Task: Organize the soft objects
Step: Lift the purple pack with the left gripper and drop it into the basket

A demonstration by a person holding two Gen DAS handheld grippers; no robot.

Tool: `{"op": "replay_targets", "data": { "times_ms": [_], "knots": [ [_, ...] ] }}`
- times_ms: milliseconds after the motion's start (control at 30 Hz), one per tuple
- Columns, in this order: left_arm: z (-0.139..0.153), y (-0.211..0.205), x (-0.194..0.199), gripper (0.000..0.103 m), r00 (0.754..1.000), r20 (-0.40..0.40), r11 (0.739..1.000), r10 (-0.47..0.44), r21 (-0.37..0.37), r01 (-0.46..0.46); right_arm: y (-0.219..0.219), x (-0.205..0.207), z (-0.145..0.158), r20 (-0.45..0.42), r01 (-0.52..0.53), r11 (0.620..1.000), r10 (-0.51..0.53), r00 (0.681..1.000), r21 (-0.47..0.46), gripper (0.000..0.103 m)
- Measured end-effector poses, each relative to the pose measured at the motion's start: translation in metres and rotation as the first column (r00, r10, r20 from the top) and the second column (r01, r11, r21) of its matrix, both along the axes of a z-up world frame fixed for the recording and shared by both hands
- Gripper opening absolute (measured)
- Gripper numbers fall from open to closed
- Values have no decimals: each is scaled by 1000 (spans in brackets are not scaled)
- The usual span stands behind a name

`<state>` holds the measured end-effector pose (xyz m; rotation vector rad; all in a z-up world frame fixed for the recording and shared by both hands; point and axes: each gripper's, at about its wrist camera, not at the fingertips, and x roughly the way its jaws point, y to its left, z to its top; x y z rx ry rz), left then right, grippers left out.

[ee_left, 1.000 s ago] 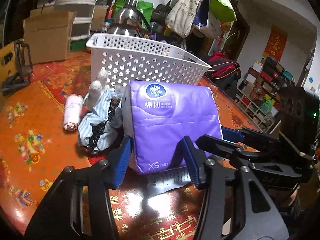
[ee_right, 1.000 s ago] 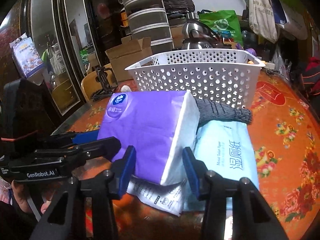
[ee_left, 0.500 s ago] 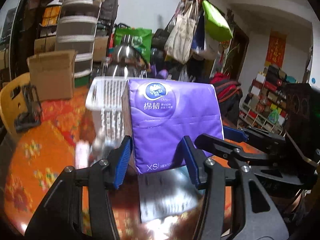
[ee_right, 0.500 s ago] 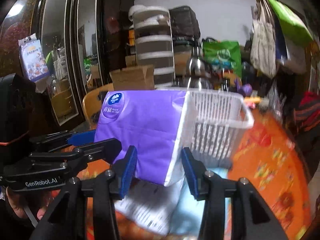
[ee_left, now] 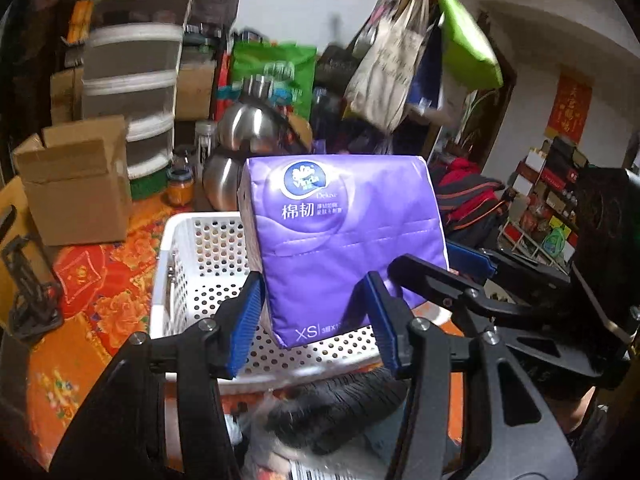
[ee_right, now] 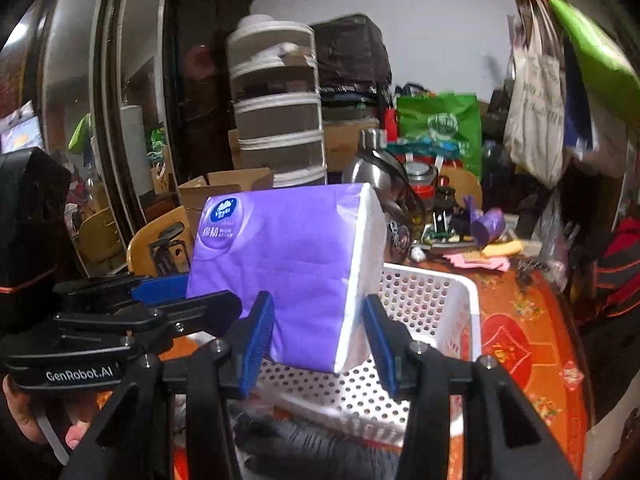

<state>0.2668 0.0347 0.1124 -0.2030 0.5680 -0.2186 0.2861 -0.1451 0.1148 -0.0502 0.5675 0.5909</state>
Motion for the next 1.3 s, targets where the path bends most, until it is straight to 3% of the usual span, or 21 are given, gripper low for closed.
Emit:
{"op": "replay_targets", "data": {
  "times_ms": [233, 433, 567, 733, 800, 900, 933, 1167, 1300],
  "knots": [
    [-37, -3, 100, 48, 979, -205, 1000, -13, -28, 7, 4, 73, -43, -192, 32, 999, -35, 981, -20, 45],
    [-74, 2, 142, 48, 949, -316, 995, -1, -92, -29, 6, 98, -73, -289, 45, 998, -55, 956, -40, 44],
    [-89, 4, 153, 47, 936, -353, 994, 18, -91, -53, 10, 107, -86, -324, 45, 996, -68, 944, -76, 43],
    [-104, 10, 158, 53, 926, -375, 992, 34, -97, -76, 10, 111, -92, -345, 43, 996, -68, 936, -79, 44],
    [-103, 19, 155, 62, 932, -359, 989, 45, -116, -92, 6, 109, -87, -323, 58, 994, -84, 943, -89, 48],
    [-96, 29, 149, 78, 941, -329, 988, 77, -101, -116, -1, 107, -79, -294, 78, 993, -101, 950, -88, 62],
    [-94, 30, 147, 78, 943, -322, 989, 80, -92, -116, -4, 106, -77, -288, 90, 992, -113, 951, -89, 68],
    [-75, 25, 131, 79, 959, -265, 992, 98, -49, -114, -17, 93, -62, -235, 127, 990, -138, 962, -62, 69],
    [-60, 24, 105, 79, 965, -223, 990, 136, -14, -142, -26, 64, -51, -193, 152, 986, -162, 968, -69, 69]
  ]
}}
